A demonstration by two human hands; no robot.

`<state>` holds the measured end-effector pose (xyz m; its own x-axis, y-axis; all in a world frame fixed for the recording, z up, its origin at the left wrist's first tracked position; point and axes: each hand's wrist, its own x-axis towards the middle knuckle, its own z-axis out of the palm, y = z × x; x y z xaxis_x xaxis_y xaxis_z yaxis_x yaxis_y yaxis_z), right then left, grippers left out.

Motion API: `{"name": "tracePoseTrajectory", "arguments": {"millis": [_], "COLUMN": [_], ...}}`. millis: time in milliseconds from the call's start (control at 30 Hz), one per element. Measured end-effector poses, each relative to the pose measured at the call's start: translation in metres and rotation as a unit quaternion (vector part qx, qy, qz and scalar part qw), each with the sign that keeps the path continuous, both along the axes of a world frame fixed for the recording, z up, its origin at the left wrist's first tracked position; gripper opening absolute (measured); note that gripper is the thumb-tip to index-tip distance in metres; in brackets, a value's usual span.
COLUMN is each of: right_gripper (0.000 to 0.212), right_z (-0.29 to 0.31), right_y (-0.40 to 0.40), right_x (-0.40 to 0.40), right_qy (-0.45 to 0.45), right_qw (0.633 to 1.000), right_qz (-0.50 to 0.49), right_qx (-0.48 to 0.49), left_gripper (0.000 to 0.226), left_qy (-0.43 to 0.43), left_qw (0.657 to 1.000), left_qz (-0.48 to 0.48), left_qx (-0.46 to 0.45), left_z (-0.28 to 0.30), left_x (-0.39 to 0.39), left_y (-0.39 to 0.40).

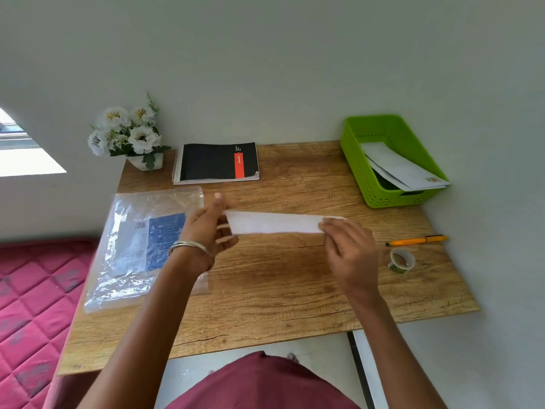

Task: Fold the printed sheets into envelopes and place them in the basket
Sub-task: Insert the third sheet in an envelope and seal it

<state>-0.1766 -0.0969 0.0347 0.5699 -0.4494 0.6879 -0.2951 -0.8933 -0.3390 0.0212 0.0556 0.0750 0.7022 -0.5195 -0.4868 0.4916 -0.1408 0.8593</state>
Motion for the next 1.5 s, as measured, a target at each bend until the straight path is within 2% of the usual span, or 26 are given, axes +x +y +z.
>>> {"name": "tracePoseTrajectory", "arguments": {"millis": [100, 167, 233, 333, 433, 500, 600, 667, 733, 800, 967, 1133, 1267, 1367, 1500], "right_gripper": [0.023, 0.025, 0.028, 0.044, 0.063, 0.068, 0.058, 0.052, 0.051, 0.053, 0.063, 0.062, 0.060, 0.042, 0.020], "right_z": [-0.033, -0.053, -0.066, -0.072, -0.072, -0.069, -0.066, -0.066, -0.067, -0.069, -0.072, -0.070, -0.066, -0.057, -0.047], "right_y": [0.004, 0.009, 0.013, 0.016, 0.012, 0.010, 0.007, 0.005, 0.003, 0.000, -0.009, -0.007, -0.014, -0.023, -0.045], "right_x": [-0.002, -0.005, -0.009, -0.012, -0.010, -0.006, 0.002, 0.006, 0.008, 0.009, 0.002, 0.001, -0.004, -0.017, -0.055], "right_qy": [0.053, 0.090, 0.139, 0.226, 0.267, 0.266, 0.270, 0.273, 0.273, 0.277, 0.324, 0.351, 0.337, 0.226, 0.123], "right_qw": [0.996, 0.994, 0.990, 0.967, 0.951, 0.950, 0.952, 0.951, 0.951, 0.951, 0.933, 0.923, 0.921, 0.938, 0.955], "right_qz": [-0.019, -0.012, 0.002, 0.026, 0.038, 0.032, 0.014, 0.009, 0.007, -0.015, -0.092, -0.104, -0.058, -0.033, -0.133], "right_qx": [-0.066, -0.063, -0.020, 0.112, 0.148, 0.158, 0.146, 0.142, 0.145, 0.135, 0.124, 0.117, 0.188, 0.260, 0.235], "left_gripper": [0.025, 0.034, 0.045, 0.050, 0.050, 0.052, 0.053, 0.045, 0.038, 0.039, 0.048, 0.050, 0.050, 0.048, 0.041], "left_qy": [-0.010, -0.032, -0.046, -0.068, -0.159, -0.261, -0.437, -0.507, -0.528, -0.524, -0.547, -0.563, -0.543, -0.553, -0.568], "left_qw": [0.996, 0.993, 0.991, 0.991, 0.977, 0.948, 0.857, 0.805, 0.766, 0.741, 0.694, 0.640, 0.636, 0.658, 0.700], "left_qz": [-0.014, -0.002, 0.009, 0.027, 0.022, -0.003, -0.068, -0.120, -0.199, -0.257, -0.295, -0.335, -0.335, -0.296, -0.292], "left_qx": [0.082, 0.116, 0.124, 0.113, 0.139, 0.183, 0.263, 0.284, 0.309, 0.331, 0.364, 0.401, 0.434, 0.418, 0.318], "left_z": [-0.025, -0.040, -0.051, -0.062, -0.071, -0.075, -0.078, -0.080, -0.083, -0.085, -0.087, -0.082, -0.076, -0.076, -0.072], "left_x": [-0.003, -0.005, -0.005, -0.008, -0.009, -0.011, -0.022, -0.030, -0.037, -0.044, -0.049, -0.058, -0.063, -0.076, -0.098], "left_y": [0.003, 0.002, 0.001, -0.002, -0.006, -0.010, -0.014, -0.016, -0.018, -0.020, -0.019, -0.023, -0.031, -0.037, -0.052]}}
